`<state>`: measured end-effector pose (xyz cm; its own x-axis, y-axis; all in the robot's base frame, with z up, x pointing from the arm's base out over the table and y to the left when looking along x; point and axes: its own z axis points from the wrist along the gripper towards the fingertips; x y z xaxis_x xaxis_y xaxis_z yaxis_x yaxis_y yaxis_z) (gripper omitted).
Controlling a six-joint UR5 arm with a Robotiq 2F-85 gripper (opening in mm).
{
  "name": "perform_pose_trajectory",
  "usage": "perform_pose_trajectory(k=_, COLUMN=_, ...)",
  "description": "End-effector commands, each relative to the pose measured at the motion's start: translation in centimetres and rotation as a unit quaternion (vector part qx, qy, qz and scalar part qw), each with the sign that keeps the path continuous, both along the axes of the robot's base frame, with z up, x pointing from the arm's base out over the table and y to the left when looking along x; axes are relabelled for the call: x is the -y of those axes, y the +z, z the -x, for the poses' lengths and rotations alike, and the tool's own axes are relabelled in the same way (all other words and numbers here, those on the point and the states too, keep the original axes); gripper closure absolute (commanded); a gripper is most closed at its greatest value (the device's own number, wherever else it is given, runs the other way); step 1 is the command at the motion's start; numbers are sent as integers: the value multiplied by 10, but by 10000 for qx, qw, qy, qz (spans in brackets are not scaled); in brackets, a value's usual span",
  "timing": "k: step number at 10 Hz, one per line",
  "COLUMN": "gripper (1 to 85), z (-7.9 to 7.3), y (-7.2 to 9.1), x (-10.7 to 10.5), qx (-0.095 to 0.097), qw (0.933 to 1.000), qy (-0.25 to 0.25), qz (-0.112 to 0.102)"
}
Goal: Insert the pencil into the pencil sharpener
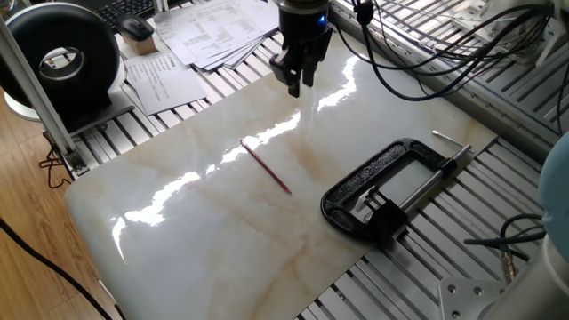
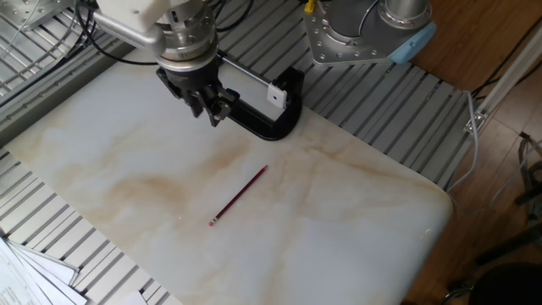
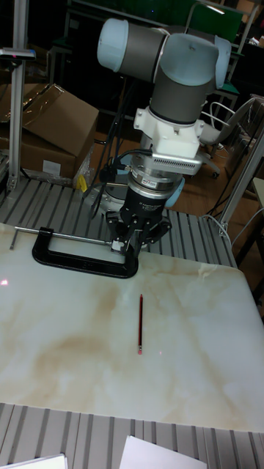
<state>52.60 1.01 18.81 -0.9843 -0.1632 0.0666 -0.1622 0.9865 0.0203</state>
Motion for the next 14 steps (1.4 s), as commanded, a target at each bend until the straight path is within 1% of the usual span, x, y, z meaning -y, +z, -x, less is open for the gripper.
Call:
perform_pose_trajectory(k=1, gripper=773, z=2, y=3, x=-4, qx=-77, qw=9999, qy=120, qz=-82)
perform_pose_trajectory(k=3, gripper=773, z=4, y=6, x=-3, qx=-166, qw=9994, qy=155, qz=-278)
perform_pose_trajectory(k=4, gripper=773, z=4, y=6, x=-3, qx=-180, qw=9992, qy=171, qz=-302)
perform_pose_trajectory(k=10, gripper=773, z=6, y=6, x=-3, qx=-204, qw=9992, qy=134, qz=-314)
perform_pose_trajectory(k=14, gripper=773, z=5, y=6, x=-4, qx=-173, qw=9992, qy=141, qz=-330)
